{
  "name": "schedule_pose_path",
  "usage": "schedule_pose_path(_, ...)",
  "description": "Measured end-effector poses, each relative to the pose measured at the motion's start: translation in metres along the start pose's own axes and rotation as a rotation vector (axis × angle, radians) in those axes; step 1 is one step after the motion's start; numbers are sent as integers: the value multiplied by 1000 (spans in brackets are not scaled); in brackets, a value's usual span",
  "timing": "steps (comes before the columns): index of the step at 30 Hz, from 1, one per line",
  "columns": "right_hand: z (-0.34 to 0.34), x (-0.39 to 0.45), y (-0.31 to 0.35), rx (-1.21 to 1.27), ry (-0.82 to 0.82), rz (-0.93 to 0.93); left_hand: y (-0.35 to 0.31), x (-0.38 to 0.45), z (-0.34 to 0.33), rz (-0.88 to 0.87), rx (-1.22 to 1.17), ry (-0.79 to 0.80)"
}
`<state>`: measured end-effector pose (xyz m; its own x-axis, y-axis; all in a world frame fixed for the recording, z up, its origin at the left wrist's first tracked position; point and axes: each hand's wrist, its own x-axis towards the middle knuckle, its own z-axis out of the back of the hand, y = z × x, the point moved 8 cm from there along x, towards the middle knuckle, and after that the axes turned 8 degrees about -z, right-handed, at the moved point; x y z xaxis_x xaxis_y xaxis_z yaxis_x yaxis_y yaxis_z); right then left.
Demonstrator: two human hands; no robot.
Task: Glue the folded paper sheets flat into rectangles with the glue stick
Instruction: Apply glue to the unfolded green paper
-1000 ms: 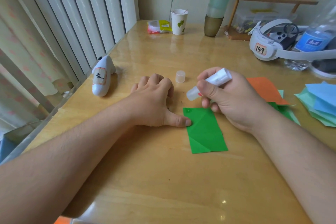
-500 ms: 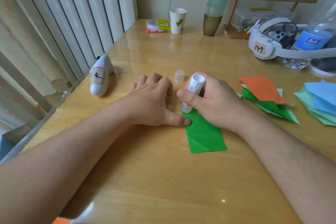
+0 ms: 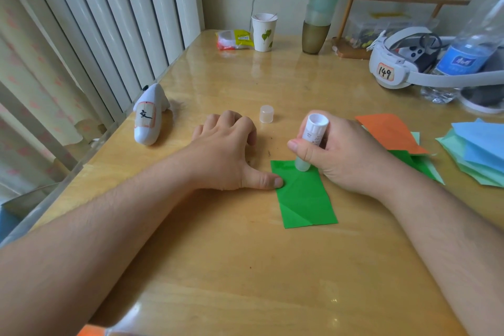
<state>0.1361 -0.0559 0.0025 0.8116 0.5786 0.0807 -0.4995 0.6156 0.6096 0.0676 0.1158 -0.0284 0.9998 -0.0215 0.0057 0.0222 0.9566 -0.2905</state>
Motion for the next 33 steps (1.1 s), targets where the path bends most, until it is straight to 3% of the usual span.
schedule_pose_path(7,8,-1,-10,19,-42,-8,-1,-1,0,-3,-4,9)
schedule_pose_path(13,17,1,-8,188,-238,-51,-1,0,0,0,-12,11)
schedule_pose_path(22,-16,3,18,82,-46,24,0,1,0,4,0,-15)
schedule_pose_path(33,6,2,-9,25,-66,-42,-1,-2,-1,-29,2,-13)
